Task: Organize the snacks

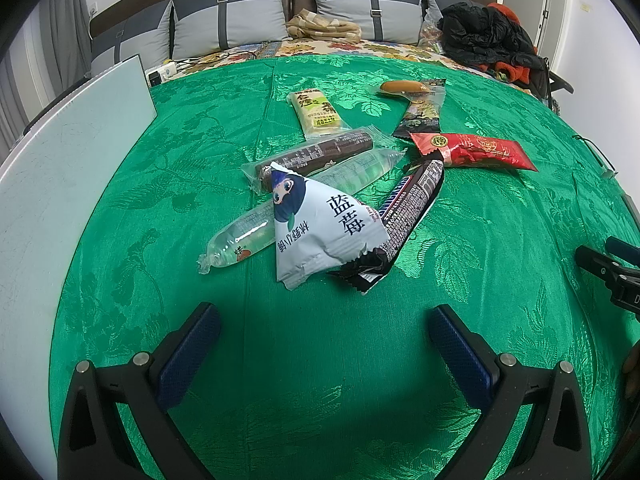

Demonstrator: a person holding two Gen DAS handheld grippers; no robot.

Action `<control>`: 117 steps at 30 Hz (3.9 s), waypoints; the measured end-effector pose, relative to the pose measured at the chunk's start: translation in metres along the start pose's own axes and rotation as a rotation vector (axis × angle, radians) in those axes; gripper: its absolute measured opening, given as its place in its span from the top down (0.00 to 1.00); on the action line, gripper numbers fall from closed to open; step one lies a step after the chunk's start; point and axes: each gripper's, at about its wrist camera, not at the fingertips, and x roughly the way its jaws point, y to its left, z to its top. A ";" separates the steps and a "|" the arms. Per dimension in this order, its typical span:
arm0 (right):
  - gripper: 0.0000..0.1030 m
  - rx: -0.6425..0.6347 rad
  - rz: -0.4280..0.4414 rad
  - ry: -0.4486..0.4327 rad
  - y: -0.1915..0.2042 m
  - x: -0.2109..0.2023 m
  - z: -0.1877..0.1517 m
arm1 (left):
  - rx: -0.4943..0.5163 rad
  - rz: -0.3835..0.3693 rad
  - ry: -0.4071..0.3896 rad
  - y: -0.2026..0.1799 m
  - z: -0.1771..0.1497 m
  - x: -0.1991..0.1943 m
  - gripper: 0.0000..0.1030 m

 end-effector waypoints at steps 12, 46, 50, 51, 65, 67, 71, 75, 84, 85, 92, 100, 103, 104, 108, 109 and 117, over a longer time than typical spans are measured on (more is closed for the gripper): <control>0.05 0.000 0.001 0.000 0.000 0.000 0.000 | 0.000 0.000 0.000 0.000 0.000 0.000 0.00; 0.05 0.004 0.007 -0.003 -0.001 -0.001 -0.001 | 0.000 0.000 0.000 0.000 0.000 0.000 0.00; 0.05 0.004 0.007 -0.003 -0.001 0.000 -0.001 | 0.000 0.000 0.000 0.000 0.000 0.000 0.00; 0.05 0.004 0.007 -0.003 -0.001 -0.001 -0.001 | 0.000 0.000 0.000 0.000 0.000 0.000 0.00; 0.05 0.003 0.007 -0.003 0.000 0.000 -0.001 | -0.001 0.000 0.000 0.000 0.000 0.000 0.00; 0.05 0.004 0.007 -0.003 0.000 0.000 -0.001 | -0.001 0.000 0.000 -0.001 0.000 0.000 0.00; 0.05 0.003 0.007 -0.002 0.000 0.000 -0.001 | -0.001 -0.001 0.000 0.000 0.000 0.001 0.00; 0.05 0.004 0.008 -0.003 0.000 -0.001 -0.001 | -0.013 -0.037 0.021 0.008 -0.002 -0.007 0.00; 0.05 0.009 0.015 -0.005 0.000 0.000 0.000 | -0.184 -0.156 0.018 0.032 0.055 -0.009 0.19; 0.05 0.011 0.017 -0.006 0.001 0.000 0.000 | -0.140 -0.142 0.042 0.027 0.058 -0.003 0.23; 0.05 0.019 0.026 -0.010 -0.002 -0.001 0.000 | 0.028 -0.072 0.006 0.011 0.045 -0.019 0.64; 0.05 0.019 0.026 -0.010 -0.001 -0.001 0.000 | -0.006 -0.082 0.015 0.047 -0.022 -0.069 0.58; 0.05 0.014 0.018 -0.007 -0.002 0.000 0.000 | 0.019 -0.044 0.015 0.047 -0.033 -0.065 0.41; 0.05 0.010 0.013 -0.005 -0.001 0.000 0.000 | 0.022 -0.037 0.013 0.046 -0.035 -0.063 0.41; 0.04 0.001 -0.001 0.002 0.001 0.002 0.000 | 0.024 -0.027 0.022 0.043 -0.038 -0.054 0.58; 0.04 0.002 -0.001 0.006 0.002 0.002 0.002 | 0.009 -0.041 0.018 0.046 -0.040 -0.054 0.60; 0.08 0.175 0.349 0.184 0.077 -0.001 0.053 | -0.111 -0.095 -0.040 0.073 -0.051 -0.073 0.66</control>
